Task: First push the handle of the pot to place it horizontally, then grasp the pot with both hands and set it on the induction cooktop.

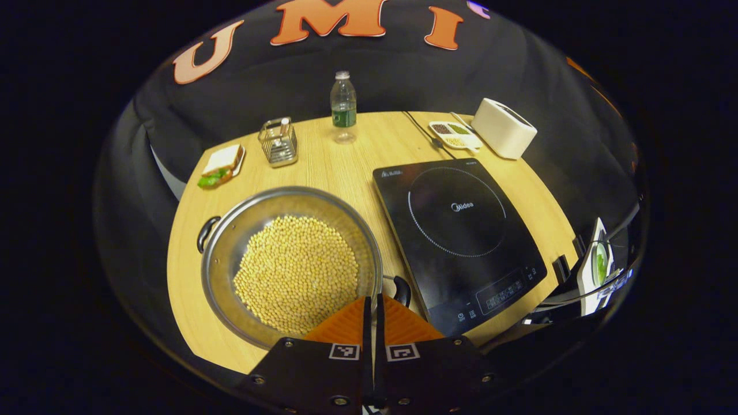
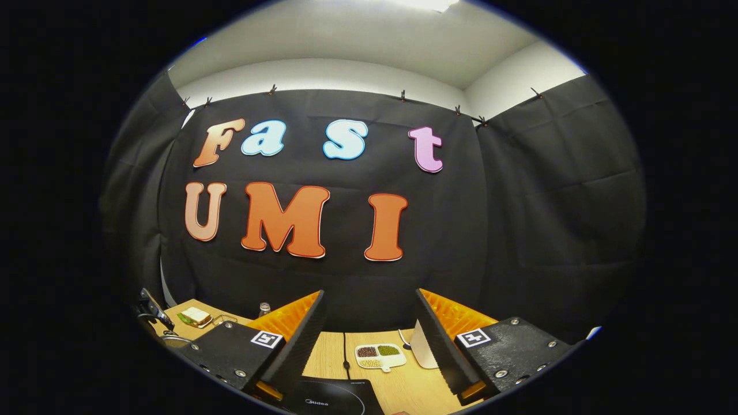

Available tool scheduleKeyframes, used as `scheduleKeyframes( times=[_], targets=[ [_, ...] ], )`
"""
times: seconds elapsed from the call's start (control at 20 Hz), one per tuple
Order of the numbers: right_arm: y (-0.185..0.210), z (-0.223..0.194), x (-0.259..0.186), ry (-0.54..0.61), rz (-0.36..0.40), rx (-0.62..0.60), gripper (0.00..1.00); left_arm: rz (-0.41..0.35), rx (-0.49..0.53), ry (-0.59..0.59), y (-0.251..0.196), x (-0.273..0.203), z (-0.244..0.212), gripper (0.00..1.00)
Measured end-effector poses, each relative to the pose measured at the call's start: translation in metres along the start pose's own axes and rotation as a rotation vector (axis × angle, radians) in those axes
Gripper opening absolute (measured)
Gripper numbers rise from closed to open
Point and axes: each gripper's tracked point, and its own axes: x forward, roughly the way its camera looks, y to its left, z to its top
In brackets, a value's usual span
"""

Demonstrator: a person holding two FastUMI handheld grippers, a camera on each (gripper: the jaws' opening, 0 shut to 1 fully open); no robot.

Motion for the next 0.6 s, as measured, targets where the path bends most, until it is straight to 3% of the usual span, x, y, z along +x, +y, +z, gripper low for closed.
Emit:
scheduleKeyframes(
  times=[0.2,0.6],
  targets=[
    [0.002,-0.007,0.0,0.02,0.003,-0.008,0.94,-0.04,-0.005,0.086,0.002,0.003,-0.028,0.02],
    [0.001,-0.015,0.0,0.04,-0.003,-0.029,0.94,0.009,-0.016,0.244,0.015,0.023,-0.078,0.02]
  ],
)
